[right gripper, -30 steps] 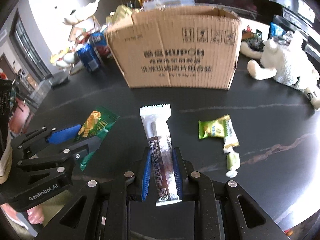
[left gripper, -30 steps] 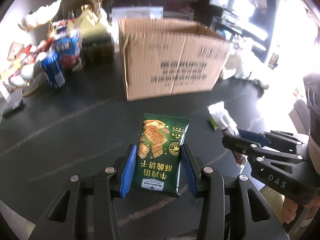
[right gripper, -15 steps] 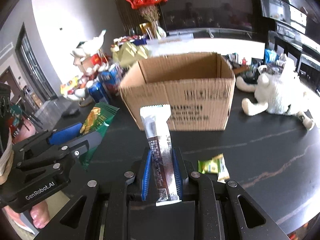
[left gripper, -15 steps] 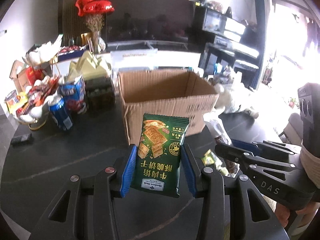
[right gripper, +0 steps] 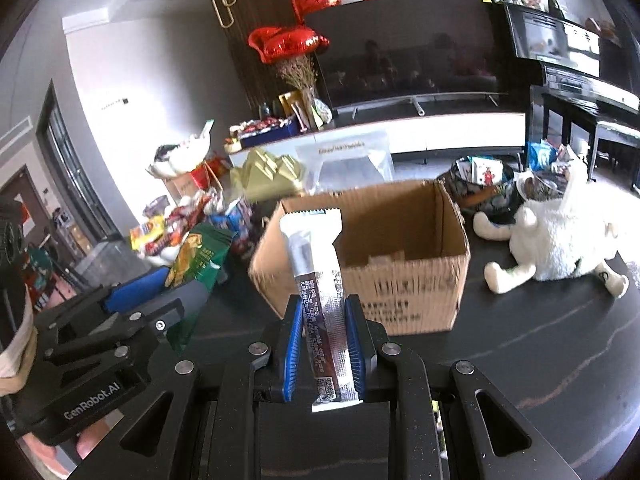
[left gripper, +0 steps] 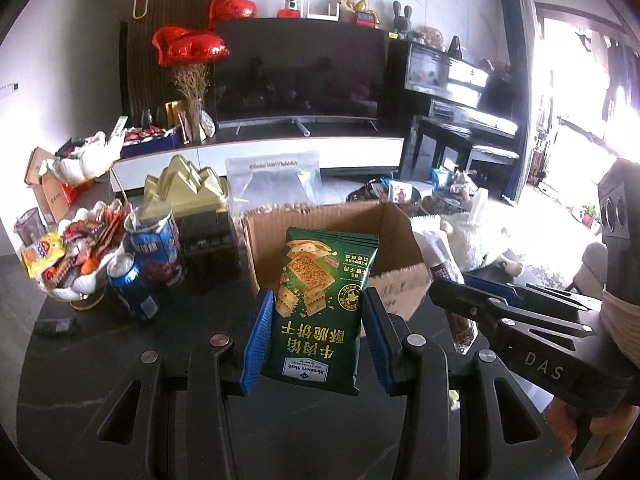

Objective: Organize snacks
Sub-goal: 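Carry both packets into the cardboard box and open both grippers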

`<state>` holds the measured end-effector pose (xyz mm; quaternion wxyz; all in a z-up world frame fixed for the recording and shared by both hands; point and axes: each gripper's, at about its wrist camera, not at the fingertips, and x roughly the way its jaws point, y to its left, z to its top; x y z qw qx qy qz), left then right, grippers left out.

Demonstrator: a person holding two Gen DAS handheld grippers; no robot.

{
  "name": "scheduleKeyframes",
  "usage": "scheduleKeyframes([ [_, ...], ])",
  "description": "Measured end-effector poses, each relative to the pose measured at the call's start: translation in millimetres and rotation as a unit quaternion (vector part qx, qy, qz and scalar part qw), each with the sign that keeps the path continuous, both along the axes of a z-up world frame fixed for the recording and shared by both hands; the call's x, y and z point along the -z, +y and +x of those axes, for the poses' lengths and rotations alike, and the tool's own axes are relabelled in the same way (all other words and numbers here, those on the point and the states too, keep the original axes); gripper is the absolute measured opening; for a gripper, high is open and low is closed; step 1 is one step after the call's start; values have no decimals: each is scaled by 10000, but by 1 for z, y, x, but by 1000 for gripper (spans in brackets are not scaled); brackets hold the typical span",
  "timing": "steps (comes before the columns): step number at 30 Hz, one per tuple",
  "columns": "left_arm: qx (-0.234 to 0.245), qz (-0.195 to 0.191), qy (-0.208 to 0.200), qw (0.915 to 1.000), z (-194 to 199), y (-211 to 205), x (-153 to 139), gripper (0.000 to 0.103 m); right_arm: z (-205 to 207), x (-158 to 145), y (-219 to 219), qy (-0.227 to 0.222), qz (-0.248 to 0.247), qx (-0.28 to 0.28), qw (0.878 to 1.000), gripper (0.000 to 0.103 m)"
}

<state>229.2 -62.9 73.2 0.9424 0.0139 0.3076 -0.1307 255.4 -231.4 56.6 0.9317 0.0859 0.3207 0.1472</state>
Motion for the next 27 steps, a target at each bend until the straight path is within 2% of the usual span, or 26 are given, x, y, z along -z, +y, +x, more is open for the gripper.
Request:
scheduleKeyframes([
  [10, 102, 92, -33, 9999, 46, -10, -5, 44, 46, -5, -9, -13, -24, 78, 10000, 22],
  [20, 86, 74, 180, 9998, 99, -17, 13, 44, 97, 3, -13, 152, -124, 99, 9998, 22],
  [27, 239, 37, 310, 9992, 132, -23, 22, 44, 127, 16, -21, 290, -48, 191, 9994, 23],
])
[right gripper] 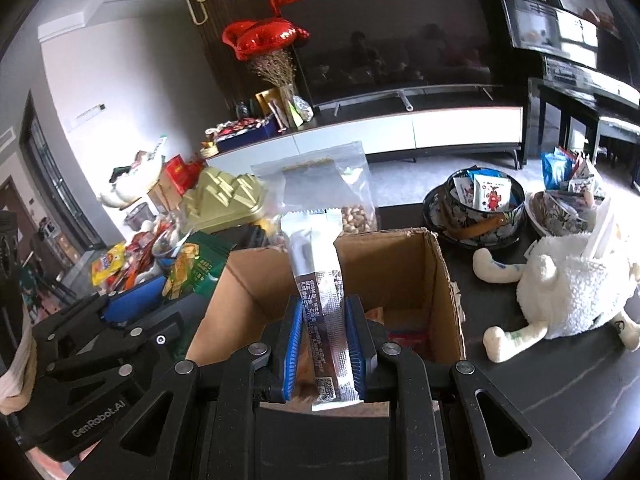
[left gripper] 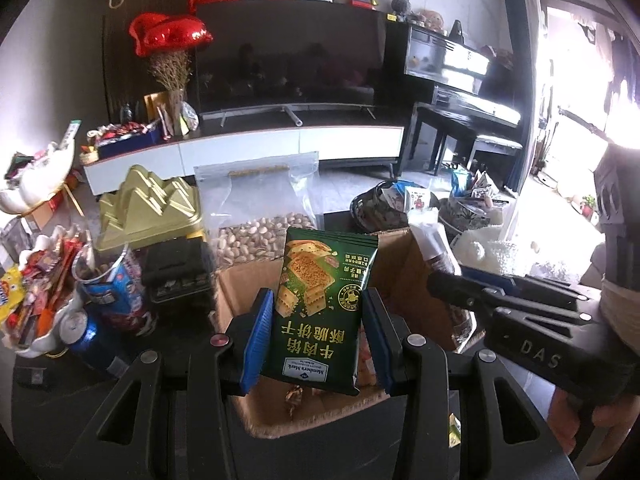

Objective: Organize snacks
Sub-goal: 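Carry both packets into the cardboard box and open both grippers, then withdraw both grippers from the box toward the last small snacks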

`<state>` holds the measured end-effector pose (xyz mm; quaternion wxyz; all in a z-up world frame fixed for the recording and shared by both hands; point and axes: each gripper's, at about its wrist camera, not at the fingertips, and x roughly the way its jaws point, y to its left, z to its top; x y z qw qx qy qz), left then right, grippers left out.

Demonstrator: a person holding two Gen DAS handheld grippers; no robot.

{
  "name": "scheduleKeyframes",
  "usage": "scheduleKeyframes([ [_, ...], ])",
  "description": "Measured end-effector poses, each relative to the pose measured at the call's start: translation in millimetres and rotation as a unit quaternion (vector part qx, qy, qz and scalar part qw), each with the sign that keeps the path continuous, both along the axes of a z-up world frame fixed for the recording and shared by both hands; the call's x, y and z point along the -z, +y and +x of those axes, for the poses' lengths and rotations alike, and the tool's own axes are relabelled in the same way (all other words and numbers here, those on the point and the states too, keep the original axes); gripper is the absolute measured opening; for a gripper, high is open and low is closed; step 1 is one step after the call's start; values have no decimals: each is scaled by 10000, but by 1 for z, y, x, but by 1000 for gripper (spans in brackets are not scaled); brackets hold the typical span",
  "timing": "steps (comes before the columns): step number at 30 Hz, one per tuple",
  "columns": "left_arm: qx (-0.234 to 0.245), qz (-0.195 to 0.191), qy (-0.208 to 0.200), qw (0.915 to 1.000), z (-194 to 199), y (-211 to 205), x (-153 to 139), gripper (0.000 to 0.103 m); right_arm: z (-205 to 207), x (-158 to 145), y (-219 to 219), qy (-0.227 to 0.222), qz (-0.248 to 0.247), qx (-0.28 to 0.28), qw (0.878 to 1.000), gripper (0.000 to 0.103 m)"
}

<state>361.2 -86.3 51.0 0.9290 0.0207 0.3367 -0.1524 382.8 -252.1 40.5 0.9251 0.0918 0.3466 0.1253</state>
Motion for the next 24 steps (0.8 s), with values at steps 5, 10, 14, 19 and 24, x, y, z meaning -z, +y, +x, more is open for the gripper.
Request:
scheduleKeyframes([
  [5, -42, 106, 0, 9999, 10, -3, 4, 57, 6, 8, 1, -10, -154, 93, 9998, 46],
  [10, -145, 226, -234, 9994, -7, 1, 0, 58, -10, 6, -4, -136, -419, 373, 9983, 46],
  [14, -86, 256, -405, 9988, -29, 2, -7, 62, -35, -1, -6, -265, -591, 462, 9968, 48],
  [19, 62, 182, -513, 9985, -57, 0, -16, 67, -73, -10, -10, -420, -753, 608, 9944, 52],
  [24, 373, 128, -558, 9977, -86, -9, -23, 67, -108, -15, -17, -494, -683, 819, 9931, 52],
])
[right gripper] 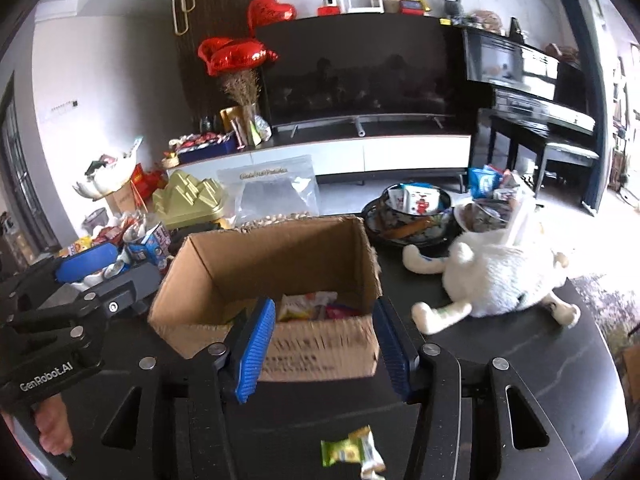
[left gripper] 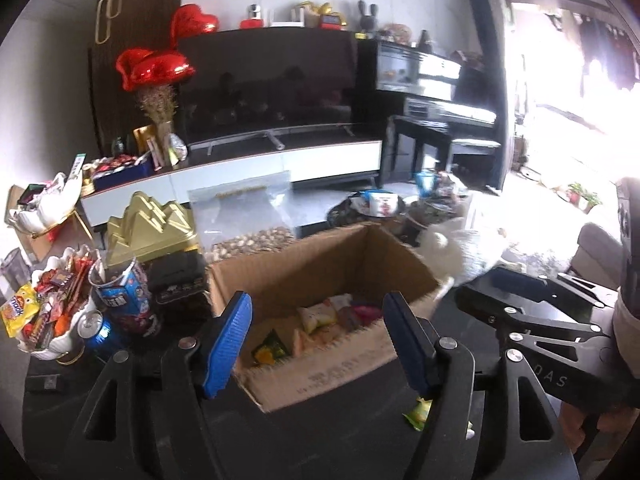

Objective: Organize snacks
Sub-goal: 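Withdraw both grippers from the box toward the last small snacks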

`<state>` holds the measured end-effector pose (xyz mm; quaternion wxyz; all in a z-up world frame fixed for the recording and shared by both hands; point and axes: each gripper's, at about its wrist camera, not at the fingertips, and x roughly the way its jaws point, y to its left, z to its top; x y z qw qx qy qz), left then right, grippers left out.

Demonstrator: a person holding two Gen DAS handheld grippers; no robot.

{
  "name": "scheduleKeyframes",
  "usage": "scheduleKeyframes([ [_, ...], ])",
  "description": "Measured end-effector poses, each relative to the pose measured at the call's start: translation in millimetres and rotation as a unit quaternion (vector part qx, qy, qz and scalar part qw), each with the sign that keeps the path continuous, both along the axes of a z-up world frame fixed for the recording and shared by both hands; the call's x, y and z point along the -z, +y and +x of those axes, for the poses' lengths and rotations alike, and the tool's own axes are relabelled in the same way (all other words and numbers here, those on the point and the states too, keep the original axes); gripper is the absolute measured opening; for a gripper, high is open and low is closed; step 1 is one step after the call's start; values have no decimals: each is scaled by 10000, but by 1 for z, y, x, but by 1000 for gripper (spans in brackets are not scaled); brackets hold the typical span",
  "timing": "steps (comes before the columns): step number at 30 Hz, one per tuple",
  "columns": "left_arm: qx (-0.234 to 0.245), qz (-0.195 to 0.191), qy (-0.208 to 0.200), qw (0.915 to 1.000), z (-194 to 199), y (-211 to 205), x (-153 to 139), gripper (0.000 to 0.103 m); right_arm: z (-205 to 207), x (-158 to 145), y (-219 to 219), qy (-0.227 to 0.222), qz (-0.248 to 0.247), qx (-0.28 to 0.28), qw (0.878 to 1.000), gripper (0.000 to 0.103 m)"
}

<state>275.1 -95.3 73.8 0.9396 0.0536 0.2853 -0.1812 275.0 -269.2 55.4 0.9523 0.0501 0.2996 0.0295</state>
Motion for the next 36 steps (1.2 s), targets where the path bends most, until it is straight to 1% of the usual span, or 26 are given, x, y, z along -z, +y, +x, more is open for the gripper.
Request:
scheduleKeyframes([
  [9, 497, 171, -127, 9985, -52, -22, 3, 68, -57, 4, -17, -88, 95, 234, 9996, 52],
  [15, 630, 235, -45, 9977, -70, -30, 14, 68, -81, 12, -22, -92, 45, 277, 9996, 52],
  [18, 749, 335, 5, 9966, -78, -34, 22, 68, -93, 18, -24, -94, -6, 299, 9995, 52],
  [20, 892, 377, 70, 9953, -83, -38, 30, 68, -101, 26, -24, -54, -135, 310, 9994, 52],
  [22, 974, 447, 118, 9942, -88, -41, 37, 68, -106, 33, -25, -11, -158, 301, 9994, 52],
  [27, 1285, 657, 96, 9895, -102, -47, 60, 68, -119, 54, -25, 80, -348, 259, 9990, 52],
  [30, 1444, 708, 145, 9869, -105, -49, 72, 67, -125, 67, -24, 131, -335, 245, 9991, 52],
  [34, 1654, 761, 322, 9828, -102, -53, 92, 67, -125, 85, -23, 158, -308, 283, 9990, 52],
  [36, 1783, 758, 468, 9799, -96, -57, 100, 66, -120, 97, -25, 303, -195, 269, 9990, 52],
])
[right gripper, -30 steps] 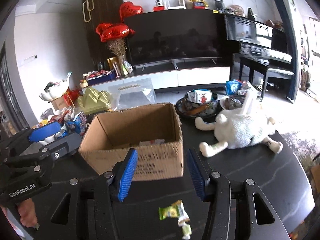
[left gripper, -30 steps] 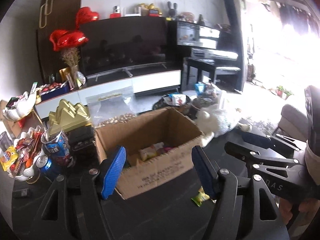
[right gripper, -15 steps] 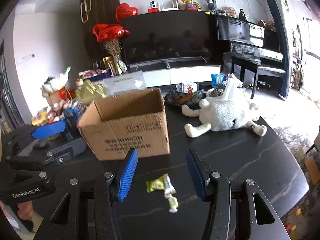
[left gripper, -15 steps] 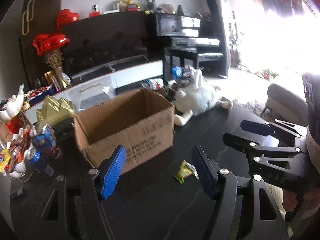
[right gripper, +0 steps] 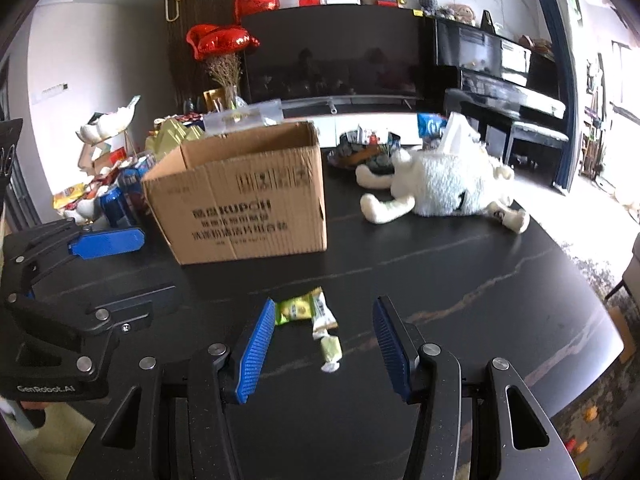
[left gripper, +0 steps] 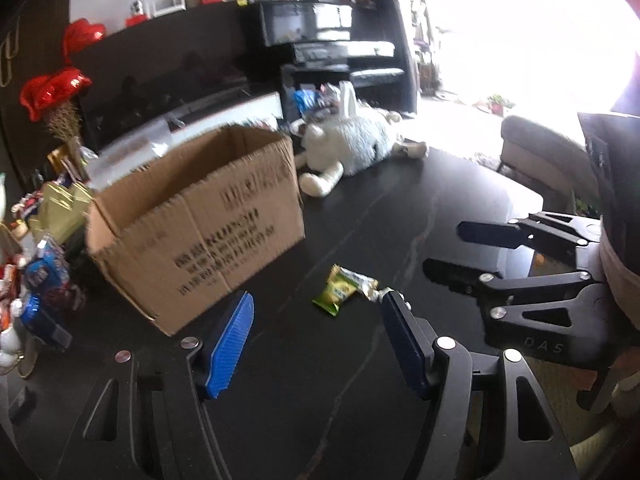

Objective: Organize snacks
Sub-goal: 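Withdraw both grippers from the box toward the last small snacks, then grasp the green-yellow candy with the left gripper while the right grasps the pale green packet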

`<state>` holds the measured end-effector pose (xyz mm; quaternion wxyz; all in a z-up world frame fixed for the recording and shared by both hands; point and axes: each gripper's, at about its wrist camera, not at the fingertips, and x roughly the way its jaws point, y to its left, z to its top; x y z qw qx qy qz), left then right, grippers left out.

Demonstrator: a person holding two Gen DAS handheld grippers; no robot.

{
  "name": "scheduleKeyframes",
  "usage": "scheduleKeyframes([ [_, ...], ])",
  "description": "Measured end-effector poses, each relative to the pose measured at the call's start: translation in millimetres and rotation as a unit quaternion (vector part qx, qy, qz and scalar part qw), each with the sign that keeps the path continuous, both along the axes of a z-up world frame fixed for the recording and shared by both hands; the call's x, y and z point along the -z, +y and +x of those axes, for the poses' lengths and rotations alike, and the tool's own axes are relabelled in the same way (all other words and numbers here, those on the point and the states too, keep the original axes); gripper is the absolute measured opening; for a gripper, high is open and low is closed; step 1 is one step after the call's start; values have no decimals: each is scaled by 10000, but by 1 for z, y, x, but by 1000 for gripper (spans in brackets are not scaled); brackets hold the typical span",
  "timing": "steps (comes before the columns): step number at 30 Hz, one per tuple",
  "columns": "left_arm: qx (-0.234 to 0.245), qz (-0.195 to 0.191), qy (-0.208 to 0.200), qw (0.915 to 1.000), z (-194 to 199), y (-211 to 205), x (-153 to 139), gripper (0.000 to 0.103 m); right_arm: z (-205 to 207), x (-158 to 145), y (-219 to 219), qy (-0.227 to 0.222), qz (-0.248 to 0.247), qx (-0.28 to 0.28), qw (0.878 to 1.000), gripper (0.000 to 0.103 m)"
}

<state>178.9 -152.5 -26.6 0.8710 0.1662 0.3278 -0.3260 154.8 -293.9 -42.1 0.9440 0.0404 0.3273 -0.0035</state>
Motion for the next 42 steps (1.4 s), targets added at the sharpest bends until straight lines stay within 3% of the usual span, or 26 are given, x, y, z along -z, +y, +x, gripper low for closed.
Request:
scheduleKeyframes([
  [16, 738, 356, 575, 9950, 50, -30, 63, 59, 40, 64, -17, 840, 358, 148, 9957, 52],
  [27, 859, 198, 1002, 9911, 80, -42, 87, 53, 55, 80, -15, 1037, 475, 80, 9934, 42],
  [42, 909, 409, 1089, 9890, 94, -57, 104, 49, 59, 87, -16, 1137, 546, 49, 9920, 35],
])
